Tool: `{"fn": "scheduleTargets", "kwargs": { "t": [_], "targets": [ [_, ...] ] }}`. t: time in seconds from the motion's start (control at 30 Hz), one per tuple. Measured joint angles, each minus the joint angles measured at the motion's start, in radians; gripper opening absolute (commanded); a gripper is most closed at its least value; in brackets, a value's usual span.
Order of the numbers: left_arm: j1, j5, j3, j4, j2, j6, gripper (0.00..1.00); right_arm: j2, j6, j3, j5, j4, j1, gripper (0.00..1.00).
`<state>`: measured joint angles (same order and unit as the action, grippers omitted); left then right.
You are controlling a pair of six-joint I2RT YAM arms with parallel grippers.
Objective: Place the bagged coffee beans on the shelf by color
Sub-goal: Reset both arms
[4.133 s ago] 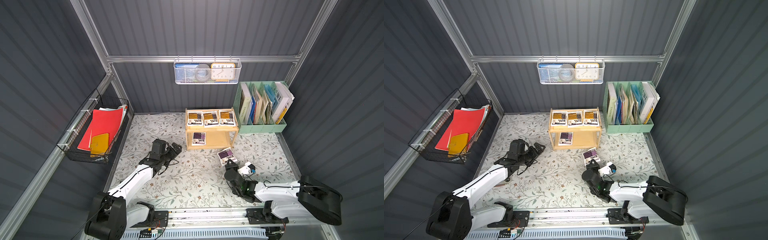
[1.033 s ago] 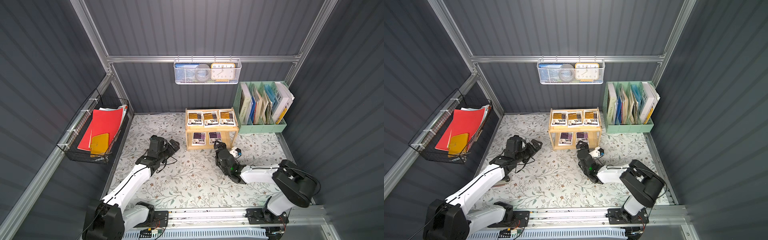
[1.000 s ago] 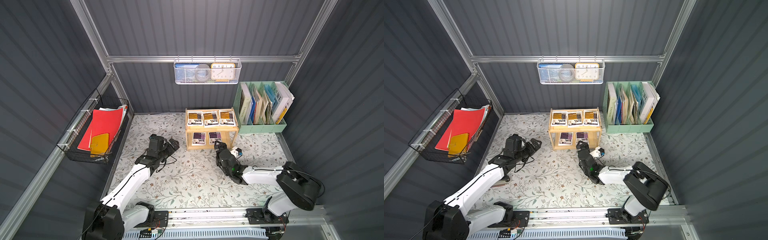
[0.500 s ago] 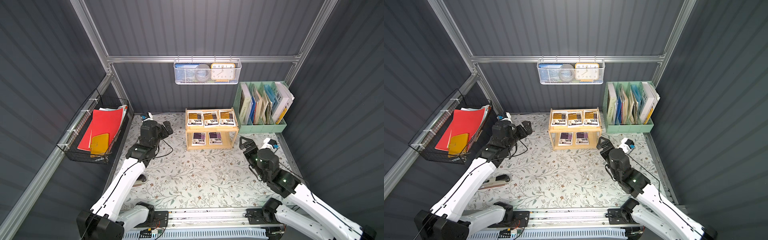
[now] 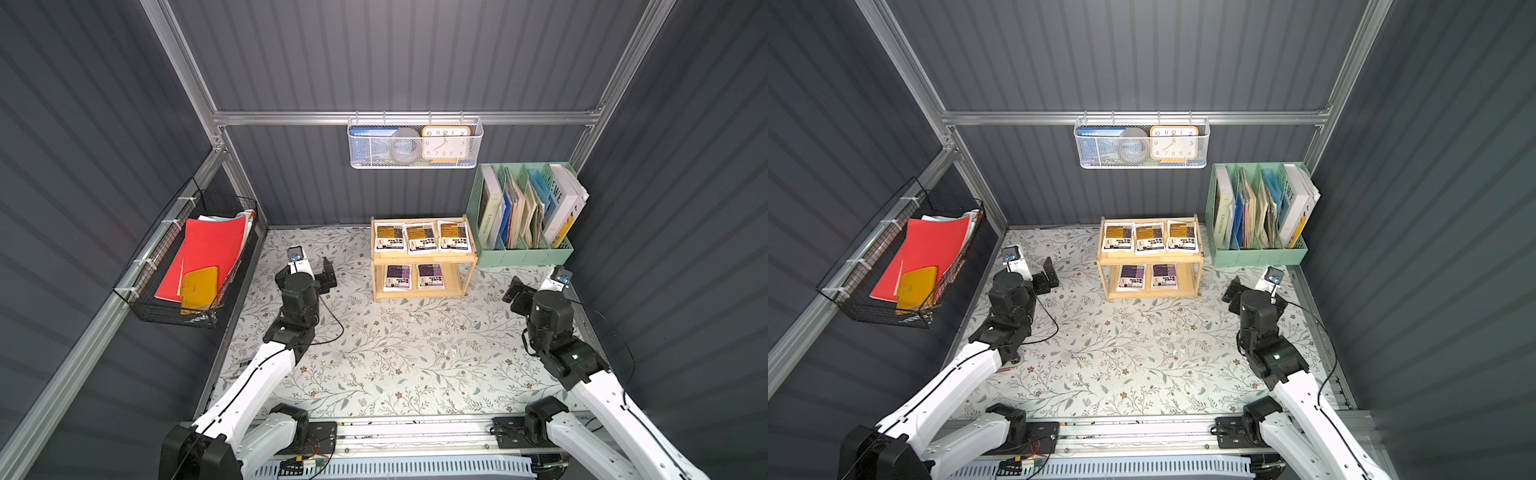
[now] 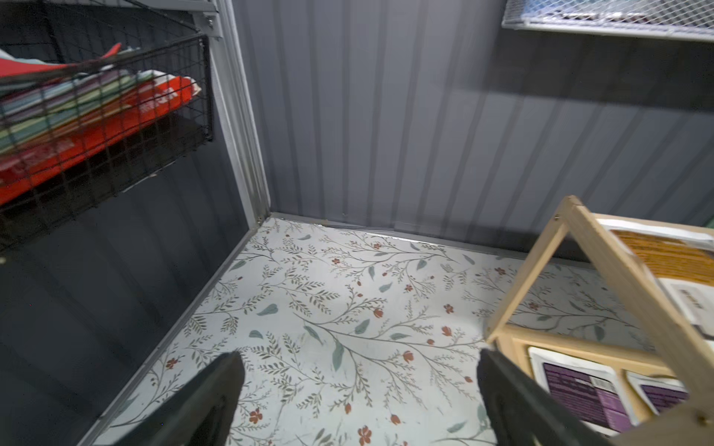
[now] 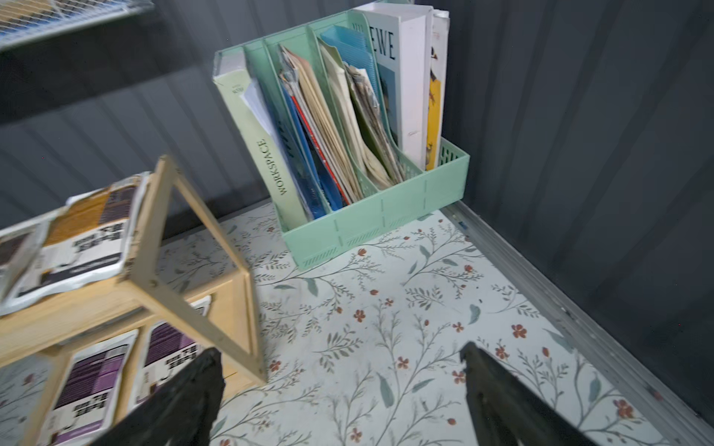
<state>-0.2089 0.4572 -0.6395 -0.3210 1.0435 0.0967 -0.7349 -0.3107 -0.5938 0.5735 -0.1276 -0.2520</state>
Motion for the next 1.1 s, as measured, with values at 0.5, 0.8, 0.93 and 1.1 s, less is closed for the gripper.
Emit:
{"fn": "scheduleTargets", "kwargs": {
  "t": [0.5, 0.8, 0.93, 1.1],
  "targets": [
    [0.224, -0.171, 0.213, -0.518, 0.285, -0.016, 1.00, -0.512, 0.186, 0.264, -0.132, 0.687, 0.196, 0.99],
    [0.227, -0.289, 0.216, -0.806, 0.566, -0.024, 1.00, -0.859, 0.261, 0.322, -0.291, 1.139, 0.197, 0.99],
    [0.249, -0.356, 0.209, -0.873, 0.659, -0.034, 1.00, -0.816, 0.279, 0.275, -0.385, 1.096, 0.218, 0.99],
    [0.326, -0.430, 0.172, -0.873, 0.669, -0.017, 1.00, -0.808, 0.269, 0.183, -0.459, 1.029, 0.267, 0.99]
  ]
}}
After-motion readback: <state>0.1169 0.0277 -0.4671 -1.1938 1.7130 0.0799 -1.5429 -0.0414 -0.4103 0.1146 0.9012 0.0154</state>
